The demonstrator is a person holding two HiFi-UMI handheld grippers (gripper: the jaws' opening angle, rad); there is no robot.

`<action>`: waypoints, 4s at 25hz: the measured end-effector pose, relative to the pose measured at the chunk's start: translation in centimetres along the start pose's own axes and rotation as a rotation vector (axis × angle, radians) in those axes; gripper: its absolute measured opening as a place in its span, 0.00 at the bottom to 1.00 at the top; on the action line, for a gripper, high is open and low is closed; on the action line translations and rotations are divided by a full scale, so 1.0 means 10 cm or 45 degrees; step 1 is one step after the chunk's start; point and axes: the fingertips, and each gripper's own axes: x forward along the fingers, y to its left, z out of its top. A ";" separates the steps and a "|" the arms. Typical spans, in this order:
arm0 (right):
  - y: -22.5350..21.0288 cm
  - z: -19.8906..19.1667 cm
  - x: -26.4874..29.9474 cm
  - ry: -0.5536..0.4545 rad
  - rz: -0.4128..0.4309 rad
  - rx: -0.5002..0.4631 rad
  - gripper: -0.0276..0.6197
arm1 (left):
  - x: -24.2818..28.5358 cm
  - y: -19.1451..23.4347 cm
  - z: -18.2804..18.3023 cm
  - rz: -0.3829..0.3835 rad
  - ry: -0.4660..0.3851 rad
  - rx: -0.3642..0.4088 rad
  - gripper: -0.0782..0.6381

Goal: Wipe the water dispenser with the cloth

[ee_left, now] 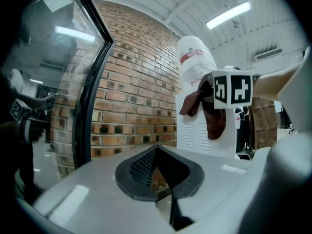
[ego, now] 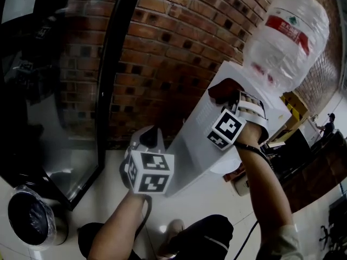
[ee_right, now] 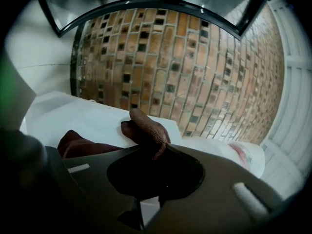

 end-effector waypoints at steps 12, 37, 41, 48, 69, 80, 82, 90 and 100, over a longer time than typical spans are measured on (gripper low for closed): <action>1.62 0.25 0.09 0.022 0.296 -0.176 0.14 | -0.15 0.06 -0.22 0.005 0.081 0.037 0.11; 4.27 0.83 -0.20 -0.132 0.696 -0.548 0.15 | 0.04 0.13 -1.31 0.058 0.332 0.085 0.11; 4.79 0.94 -0.31 -0.169 0.774 -0.674 0.15 | 0.07 0.19 -1.55 0.068 0.396 0.107 0.11; 5.52 1.09 -0.33 -0.243 0.838 -0.861 0.15 | 0.12 0.13 -1.82 0.068 0.463 0.094 0.11; 4.82 1.43 -0.71 -0.408 0.797 -0.538 0.15 | -0.13 -0.14 -1.16 0.033 0.296 0.128 0.11; 1.59 0.42 -0.81 -0.401 0.290 0.375 0.15 | -0.33 -0.55 -0.28 -0.016 0.045 0.114 0.11; 0.98 0.17 -0.93 -0.409 0.131 0.448 0.15 | -0.35 -0.65 -0.20 -0.039 0.018 0.126 0.11; -0.70 -0.75 -1.10 -0.330 -0.307 0.625 0.15 | -0.30 -0.77 0.19 -0.063 -0.089 0.124 0.11; -0.71 -0.83 -0.74 -0.233 -0.310 0.542 0.15 | -0.23 -0.69 0.32 -0.063 -0.117 0.033 0.11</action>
